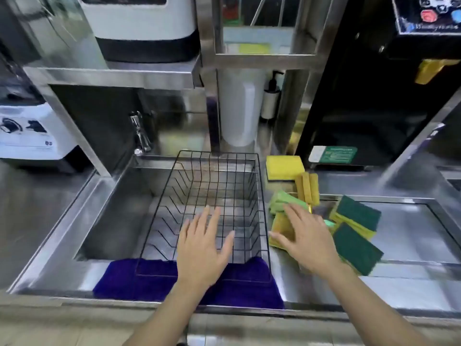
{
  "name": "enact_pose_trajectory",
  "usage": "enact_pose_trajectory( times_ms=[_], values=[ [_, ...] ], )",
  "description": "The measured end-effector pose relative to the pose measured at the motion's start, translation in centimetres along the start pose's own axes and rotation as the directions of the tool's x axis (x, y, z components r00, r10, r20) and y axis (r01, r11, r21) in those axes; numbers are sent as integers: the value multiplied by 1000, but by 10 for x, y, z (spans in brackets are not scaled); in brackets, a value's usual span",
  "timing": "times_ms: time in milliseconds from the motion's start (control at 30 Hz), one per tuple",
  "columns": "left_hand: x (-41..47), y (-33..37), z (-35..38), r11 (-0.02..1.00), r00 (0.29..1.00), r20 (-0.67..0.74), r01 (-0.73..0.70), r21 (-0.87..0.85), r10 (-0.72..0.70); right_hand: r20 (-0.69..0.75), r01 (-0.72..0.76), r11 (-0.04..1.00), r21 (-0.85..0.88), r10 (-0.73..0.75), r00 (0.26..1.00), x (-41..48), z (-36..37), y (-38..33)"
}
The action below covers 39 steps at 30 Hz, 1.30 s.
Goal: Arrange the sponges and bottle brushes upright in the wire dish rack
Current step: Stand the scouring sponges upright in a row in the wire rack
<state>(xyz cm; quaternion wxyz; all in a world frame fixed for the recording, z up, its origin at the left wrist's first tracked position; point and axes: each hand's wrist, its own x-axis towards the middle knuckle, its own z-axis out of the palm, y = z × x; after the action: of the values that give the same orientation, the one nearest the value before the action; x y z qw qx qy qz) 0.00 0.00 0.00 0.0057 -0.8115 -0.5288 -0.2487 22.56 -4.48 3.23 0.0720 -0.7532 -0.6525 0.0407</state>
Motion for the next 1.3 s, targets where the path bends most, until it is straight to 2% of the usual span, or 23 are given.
enact_pose_trajectory(
  times_ms=[67,133,233,333,400,500,533,600,700,833,900,1000,1100,1233,1300],
  values=[
    [-5,0,1,999,999,-3,-32,12,32,69,62,998,1,-62,996,0,7,3],
    [-17,-2,4,995,998,0,-62,75,62,55,78,997,-16,-77,996,-1,12,8],
    [-29,-4,2,986,992,-37,-119,118,124,158,137,990,-40,-129,979,-1,12,13],
    [-29,-4,1,984,986,-84,-134,120,144,206,128,992,-12,-123,971,3,7,14],
    [-28,-2,2,986,987,-88,-123,116,133,209,94,996,12,-94,973,7,2,10],
    [-29,-3,4,987,987,-96,-118,109,129,178,-119,969,214,81,981,12,-16,-2],
    [-29,-4,5,987,985,-110,-126,103,137,152,-177,940,291,137,979,15,-24,-6],
    [-31,-5,8,982,976,-135,-160,103,173,61,-201,879,432,194,979,20,-39,-13],
    [-32,-7,10,976,965,-158,-196,98,209,-56,-142,752,644,231,971,28,-59,-29],
    [-33,-8,11,975,957,-196,-199,103,216,-57,-72,510,857,234,970,40,-61,-55],
    [-35,-8,11,975,956,-202,-193,109,212,-4,-84,370,925,232,973,46,-50,-67],
    [-41,-11,12,976,956,-207,-189,108,208,165,-188,148,971,155,974,49,-29,-83],
    [-46,-18,11,980,955,-227,-172,98,190,280,-290,109,951,94,955,49,-9,-96],
    [-51,-33,5,985,948,-274,-136,105,160,423,-432,14,902,174,889,50,15,-113],
    [-54,-39,3,982,946,-275,-144,120,172,482,-495,14,869,210,851,52,26,-120]
  ],
)
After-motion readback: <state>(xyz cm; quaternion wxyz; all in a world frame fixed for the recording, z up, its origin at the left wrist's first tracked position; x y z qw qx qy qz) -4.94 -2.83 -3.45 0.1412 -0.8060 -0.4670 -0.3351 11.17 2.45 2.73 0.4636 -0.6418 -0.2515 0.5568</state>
